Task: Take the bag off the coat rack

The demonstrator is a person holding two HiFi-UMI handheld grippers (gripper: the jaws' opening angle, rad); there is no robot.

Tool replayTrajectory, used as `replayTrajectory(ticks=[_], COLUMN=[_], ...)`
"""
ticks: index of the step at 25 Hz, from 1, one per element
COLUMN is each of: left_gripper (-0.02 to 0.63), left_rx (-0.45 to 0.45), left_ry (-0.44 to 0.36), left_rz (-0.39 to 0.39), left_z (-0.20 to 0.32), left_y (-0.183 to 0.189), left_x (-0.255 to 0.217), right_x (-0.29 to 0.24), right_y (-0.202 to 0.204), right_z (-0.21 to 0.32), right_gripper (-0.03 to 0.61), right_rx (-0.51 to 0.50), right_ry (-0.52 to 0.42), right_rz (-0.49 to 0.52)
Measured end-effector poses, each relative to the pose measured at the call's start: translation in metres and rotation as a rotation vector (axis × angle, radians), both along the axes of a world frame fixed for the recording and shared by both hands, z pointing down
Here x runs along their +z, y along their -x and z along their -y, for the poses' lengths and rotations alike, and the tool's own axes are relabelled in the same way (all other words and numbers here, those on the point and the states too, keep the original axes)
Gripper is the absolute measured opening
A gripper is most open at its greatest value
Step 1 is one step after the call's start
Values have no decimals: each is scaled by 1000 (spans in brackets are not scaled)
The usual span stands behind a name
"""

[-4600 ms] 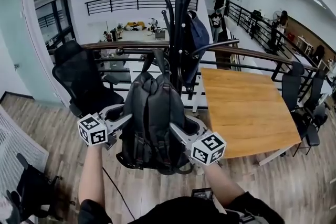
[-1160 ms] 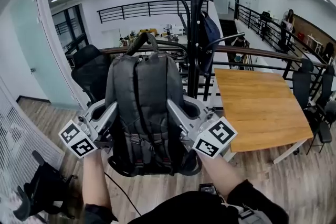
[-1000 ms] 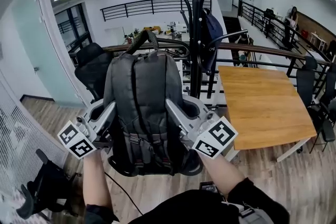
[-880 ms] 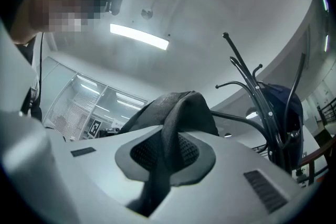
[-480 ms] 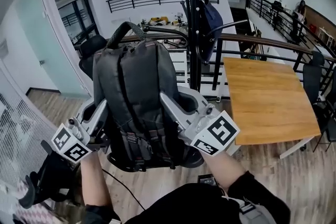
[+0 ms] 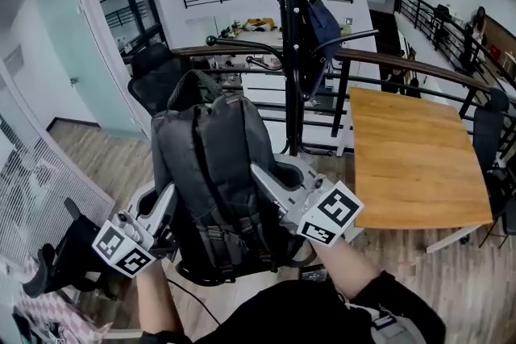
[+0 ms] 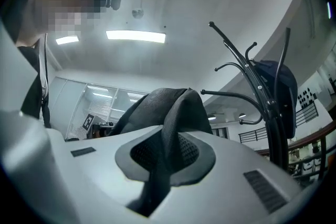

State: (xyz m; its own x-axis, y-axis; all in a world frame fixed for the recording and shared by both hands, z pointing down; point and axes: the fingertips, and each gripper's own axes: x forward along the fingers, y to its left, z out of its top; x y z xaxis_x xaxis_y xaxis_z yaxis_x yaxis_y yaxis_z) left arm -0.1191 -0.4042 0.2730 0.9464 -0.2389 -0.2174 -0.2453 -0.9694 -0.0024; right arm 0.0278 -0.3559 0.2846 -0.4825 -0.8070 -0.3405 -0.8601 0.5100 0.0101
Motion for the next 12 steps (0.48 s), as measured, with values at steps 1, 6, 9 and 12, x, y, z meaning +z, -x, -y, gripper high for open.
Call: replayTrajectory(ticks=[1,6,9,12], left_gripper=[44,44,44,44], left_rx=[-10,-44,-60,-71], left_ry=[17,101,149,168], left_rz=[3,22,15,16], left_z=[-5,-24,-33,-41], left_y=[-2,-8,-12,-20], left_x=[6,38,58,77], right_x=[6,33,51,69], right_y=[-3,-11,-16,-24], right_z=[-3,-15,-23,-30], right_gripper=[52,51,51,51], right_rx=[-8,-43,-60,-71], right_ry=[14,79,110,135], right_rz=[-2,-3,-11,-14])
